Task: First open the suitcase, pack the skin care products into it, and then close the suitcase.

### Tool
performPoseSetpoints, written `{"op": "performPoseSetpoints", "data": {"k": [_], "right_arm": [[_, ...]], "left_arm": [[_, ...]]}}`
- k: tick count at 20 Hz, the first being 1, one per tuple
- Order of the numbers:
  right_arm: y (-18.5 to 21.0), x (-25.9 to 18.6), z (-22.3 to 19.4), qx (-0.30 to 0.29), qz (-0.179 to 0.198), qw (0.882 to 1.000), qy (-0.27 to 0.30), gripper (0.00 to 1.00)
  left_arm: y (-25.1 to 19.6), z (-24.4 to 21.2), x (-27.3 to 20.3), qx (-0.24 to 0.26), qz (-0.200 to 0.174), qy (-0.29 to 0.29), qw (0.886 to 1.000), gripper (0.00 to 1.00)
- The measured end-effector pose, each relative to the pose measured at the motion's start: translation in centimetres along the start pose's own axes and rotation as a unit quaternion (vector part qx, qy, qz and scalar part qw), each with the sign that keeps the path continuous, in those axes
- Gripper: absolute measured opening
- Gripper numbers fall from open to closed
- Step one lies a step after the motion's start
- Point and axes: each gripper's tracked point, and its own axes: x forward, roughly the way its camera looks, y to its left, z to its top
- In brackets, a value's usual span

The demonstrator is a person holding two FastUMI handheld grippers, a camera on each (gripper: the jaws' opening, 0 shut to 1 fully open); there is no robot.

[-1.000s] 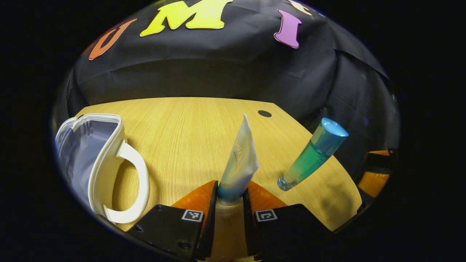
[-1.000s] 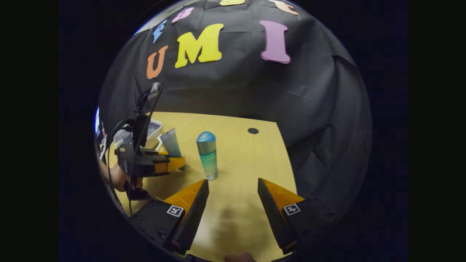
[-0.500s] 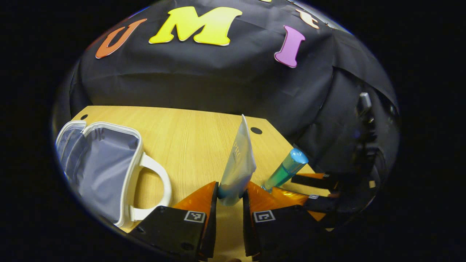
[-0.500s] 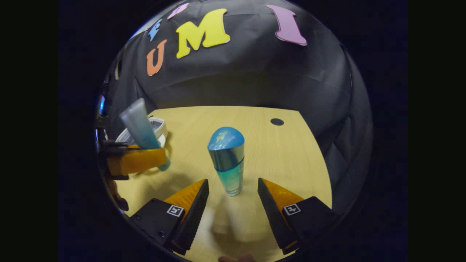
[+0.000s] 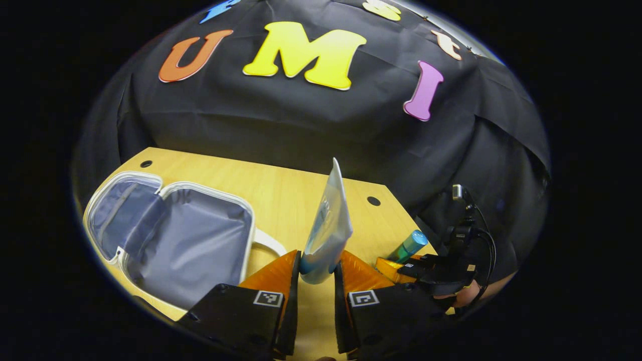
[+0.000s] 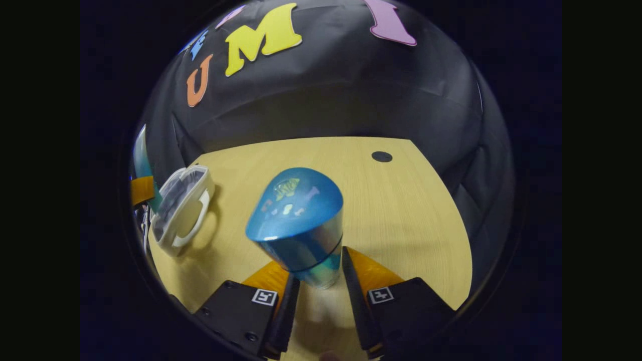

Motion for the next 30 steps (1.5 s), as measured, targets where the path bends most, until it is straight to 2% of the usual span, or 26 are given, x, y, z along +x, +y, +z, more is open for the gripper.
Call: {"op": "performPoseSetpoints", "data": {"k": [2,3,5,7,9,12,16,19,22,23,24,25,27,30], "right_arm": [[-0.1,0.2,0.2,-0.003,-0.012,1.000,-0.001,0.46],[-0.2,0.1,0.3,-0.009,-0.018,1.000,-0.001,0.39],[-0.2,0.1,0.4,-0.020,-0.029,0.999,0.001,0.39],[0.1,-1.1,0.9,-0.017,-0.030,0.999,0.001,0.36],[0.6,-2.9,1.3,-0.017,-0.024,1.000,-0.002,0.35],[1.2,-6.9,1.9,-0.019,0.002,1.000,0.002,0.35],[0.4,-11.7,2.7,-0.038,0.006,0.999,0.001,0.35],[0.1,-13.7,3.7,-0.024,-0.003,1.000,-0.007,0.32],[0.5,-14.8,4.6,-0.015,-0.004,1.000,-0.019,0.35],[0.7,-15.1,4.9,-0.016,-0.002,1.000,-0.023,0.34],[1.0,-15.5,5.0,-0.017,0.002,1.000,-0.027,0.32],[1.3,-15.7,5.3,-0.019,0.005,0.999,-0.030,0.32],[1.7,-16.2,5.5,-0.026,0.011,0.999,-0.036,0.35],[2.4,-17.0,5.5,-0.027,0.031,0.998,-0.043,0.34]], "left_arm": [[1.7,0.3,-0.7,0.000,0.013,-0.001,1.000,0.33],[2.6,0.6,-1.2,0.001,0.020,0.000,1.000,0.34],[4.7,1.2,-1.7,0.004,0.048,-0.001,0.999,0.34],[8.2,1.6,-2.0,0.021,0.108,0.002,0.994,0.33],[12.1,1.7,-2.5,0.041,0.177,0.014,0.983,0.34],[17.9,0.8,-3.3,0.076,0.280,0.055,0.956,0.34],[23.2,-1.6,-3.2,0.085,0.363,0.125,0.919,0.34],[24.8,-3.2,-2.9,0.111,0.390,0.172,0.898,0.34],[25.9,-4.3,-2.1,0.128,0.413,0.210,0.877,0.34],[26.2,-4.9,-1.9,0.128,0.421,0.228,0.869,0.39],[26.4,-5.7,-1.8,0.120,0.427,0.250,0.860,0.34],[26.9,-6.7,-1.7,0.111,0.433,0.268,0.853,0.34],[28.0,-7.8,-2.5,0.098,0.458,0.306,0.829,0.34],[27.7,-8.3,-2.7,0.091,0.483,0.341,0.801,0.34]]}}
